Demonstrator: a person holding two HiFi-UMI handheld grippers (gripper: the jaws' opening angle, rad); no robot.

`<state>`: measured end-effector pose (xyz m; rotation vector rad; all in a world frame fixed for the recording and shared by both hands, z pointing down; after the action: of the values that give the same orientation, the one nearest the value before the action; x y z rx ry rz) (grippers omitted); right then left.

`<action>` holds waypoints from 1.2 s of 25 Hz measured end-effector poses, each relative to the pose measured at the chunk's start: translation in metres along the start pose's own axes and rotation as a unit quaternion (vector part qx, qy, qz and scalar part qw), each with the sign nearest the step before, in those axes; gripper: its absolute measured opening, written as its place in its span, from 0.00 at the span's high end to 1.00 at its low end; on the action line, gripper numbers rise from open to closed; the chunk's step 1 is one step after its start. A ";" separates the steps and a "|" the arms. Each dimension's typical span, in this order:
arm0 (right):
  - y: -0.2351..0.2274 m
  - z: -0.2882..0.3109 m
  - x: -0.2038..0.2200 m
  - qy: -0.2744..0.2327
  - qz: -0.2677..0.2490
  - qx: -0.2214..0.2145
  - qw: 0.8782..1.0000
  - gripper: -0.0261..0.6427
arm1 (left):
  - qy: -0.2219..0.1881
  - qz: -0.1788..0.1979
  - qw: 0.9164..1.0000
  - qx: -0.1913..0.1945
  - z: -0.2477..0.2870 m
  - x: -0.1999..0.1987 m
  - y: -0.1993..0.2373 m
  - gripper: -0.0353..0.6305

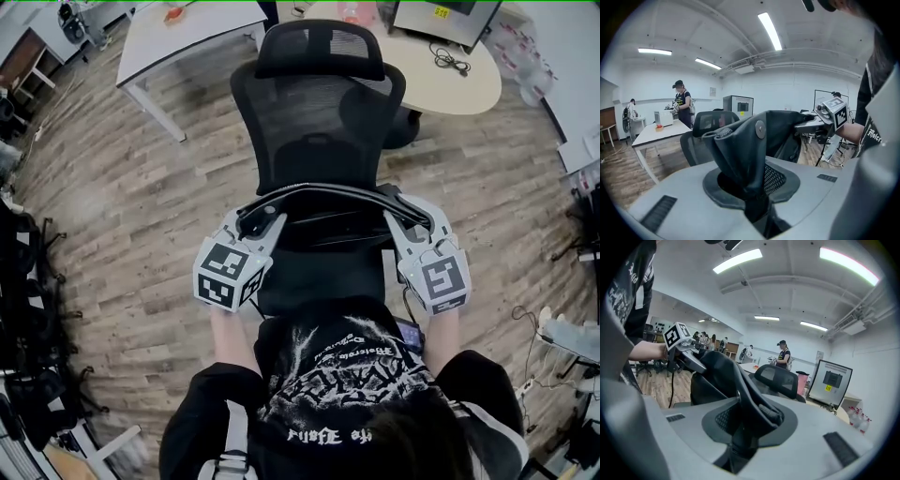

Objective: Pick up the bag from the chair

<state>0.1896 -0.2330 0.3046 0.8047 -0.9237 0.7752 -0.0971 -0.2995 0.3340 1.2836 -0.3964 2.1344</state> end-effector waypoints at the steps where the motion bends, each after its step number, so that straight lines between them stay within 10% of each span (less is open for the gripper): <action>1: 0.000 -0.002 -0.004 -0.003 -0.005 0.006 1.000 0.83 | -0.005 0.001 1.000 0.001 -0.001 -0.002 0.000 0.83; 30: 0.010 0.012 0.008 0.030 -0.015 0.030 0.999 0.83 | 0.032 0.032 0.999 0.009 0.011 0.003 0.008 0.83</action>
<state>0.1804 -0.2365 0.3190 0.8418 -0.8363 0.8012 -0.0952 -0.3103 0.3426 1.2252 -0.3983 2.2311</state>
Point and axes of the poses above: the fingertips, and each gripper's own axes: z forward along the fingers, y to its left, x out of its underside, the point moved 10 cm from there along -z, backward along the fingers, and after that the axes turned 2 degrees about y, right-handed, at the moved point
